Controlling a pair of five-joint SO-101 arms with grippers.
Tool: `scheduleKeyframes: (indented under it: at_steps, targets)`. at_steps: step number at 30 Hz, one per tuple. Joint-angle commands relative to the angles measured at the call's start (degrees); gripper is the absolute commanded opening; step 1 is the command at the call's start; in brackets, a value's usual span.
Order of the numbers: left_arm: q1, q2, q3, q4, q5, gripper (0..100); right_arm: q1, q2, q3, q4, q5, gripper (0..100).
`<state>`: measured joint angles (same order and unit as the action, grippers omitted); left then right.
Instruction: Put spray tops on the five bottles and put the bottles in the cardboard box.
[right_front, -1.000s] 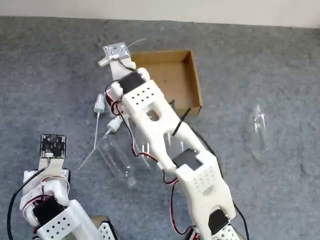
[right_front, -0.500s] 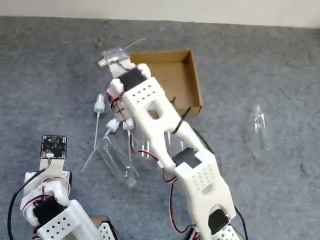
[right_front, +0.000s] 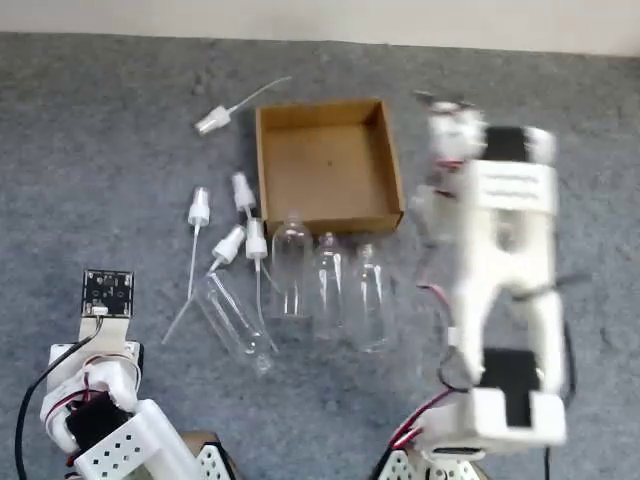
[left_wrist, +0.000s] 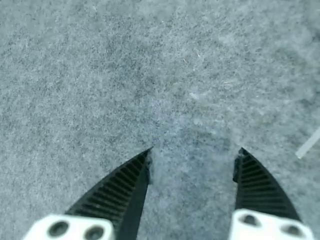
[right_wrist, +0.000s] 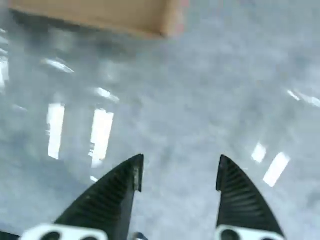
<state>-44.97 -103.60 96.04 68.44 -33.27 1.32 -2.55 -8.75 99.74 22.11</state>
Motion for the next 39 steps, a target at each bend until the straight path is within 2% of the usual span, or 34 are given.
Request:
scheduleKeyframes:
  at_steps: [1,5,11,20,26,33,39]
  targets:
    - [1.27,-0.13,1.10,0.26,-0.26,23,13.58,-5.05,1.80,-5.67,5.63,19.2]
    - [1.27,-0.04,1.10,0.35,-0.26,23,20.88,-1.36,1.63,-8.66,8.00,19.2]
    - [1.27,-0.31,1.10,3.08,-0.35,23,23.60,5.93,1.45,-11.74,9.23,19.3]
    - [1.27,-0.13,1.10,3.16,-0.26,23,23.34,11.03,1.45,-15.16,9.05,19.9]
    - [1.36,-0.13,1.10,3.16,-0.26,23,22.29,12.09,1.45,-15.60,8.97,27.9]
    - [1.36,-0.13,1.10,3.16,-0.18,23,19.56,14.20,2.95,-24.57,8.97,27.9]
    - [1.27,-0.04,1.10,3.16,-0.18,23,19.38,25.54,0.66,-25.36,8.97,25.8]
